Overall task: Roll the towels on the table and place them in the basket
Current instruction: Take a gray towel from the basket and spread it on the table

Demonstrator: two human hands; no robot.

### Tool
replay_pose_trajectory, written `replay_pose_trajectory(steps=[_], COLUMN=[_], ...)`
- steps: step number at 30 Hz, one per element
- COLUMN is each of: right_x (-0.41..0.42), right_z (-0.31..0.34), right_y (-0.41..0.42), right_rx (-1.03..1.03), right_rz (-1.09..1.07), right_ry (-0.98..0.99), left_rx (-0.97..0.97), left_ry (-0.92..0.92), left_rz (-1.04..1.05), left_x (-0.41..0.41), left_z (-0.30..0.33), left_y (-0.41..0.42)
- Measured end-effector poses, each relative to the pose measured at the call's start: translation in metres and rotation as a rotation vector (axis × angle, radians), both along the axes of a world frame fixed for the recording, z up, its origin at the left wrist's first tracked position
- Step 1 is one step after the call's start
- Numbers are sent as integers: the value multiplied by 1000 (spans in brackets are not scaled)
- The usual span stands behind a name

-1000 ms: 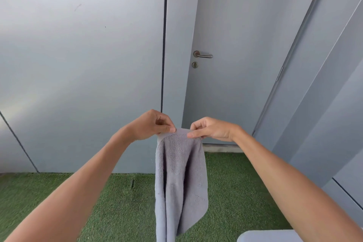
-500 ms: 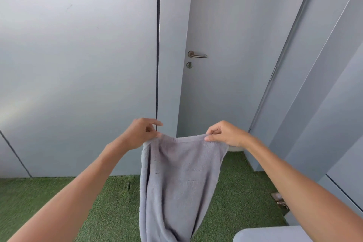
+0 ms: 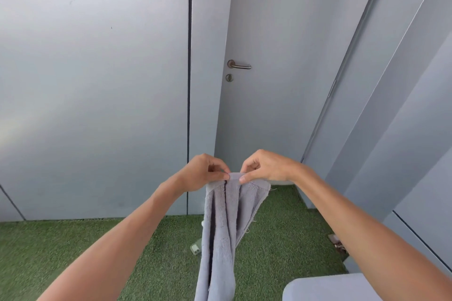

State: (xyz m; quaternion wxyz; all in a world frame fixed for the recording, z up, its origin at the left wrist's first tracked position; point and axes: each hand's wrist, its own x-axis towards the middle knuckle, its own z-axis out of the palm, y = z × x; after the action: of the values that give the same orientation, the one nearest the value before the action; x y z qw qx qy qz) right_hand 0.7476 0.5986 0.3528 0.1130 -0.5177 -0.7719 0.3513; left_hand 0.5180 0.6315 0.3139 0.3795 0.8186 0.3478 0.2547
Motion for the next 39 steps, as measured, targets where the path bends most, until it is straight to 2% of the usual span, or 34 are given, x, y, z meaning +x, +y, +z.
replay_pose_trajectory(steps=[3,6,9,12,17,21,25,29,34,38,39], right_x=[21,36,28,4,-29,-39,-42,-29,16,38,39], right_z=[-14,-24,-21,-10,-8,-19,-20,-8,-3,-10,-11], right_y=[-1,-4,-1,4,6,14,17,18,20,13,12], right_rx=[-68,-64,31,140,-31,-80,-24,69,155,178,167], right_rz=[-46,-129,-190,-135,-35,7,-35,-63,-160,-285,-293], right_ry=[-71,-2,104,81,209,187,178,159,29,74,74], left_rx=[39,30,-16,-66,-145,-153,-155,-165,-238,-192,-173], left_ry=[39,45,13,-87,-233,-256,-187,45,38,359,370], left_rz=[77,118,105,59,-2,15,79,88,206,101,119], left_x=[-12,-27,-25,-15,-13,-26,-40,-59,-88,-99,-97], left_z=[-1,-6,-7,-2,2,-4,-18,-53,-65,-78,-81], left_y=[7,15,14,7,-5,-10,-16,-23,-24,-19,-20])
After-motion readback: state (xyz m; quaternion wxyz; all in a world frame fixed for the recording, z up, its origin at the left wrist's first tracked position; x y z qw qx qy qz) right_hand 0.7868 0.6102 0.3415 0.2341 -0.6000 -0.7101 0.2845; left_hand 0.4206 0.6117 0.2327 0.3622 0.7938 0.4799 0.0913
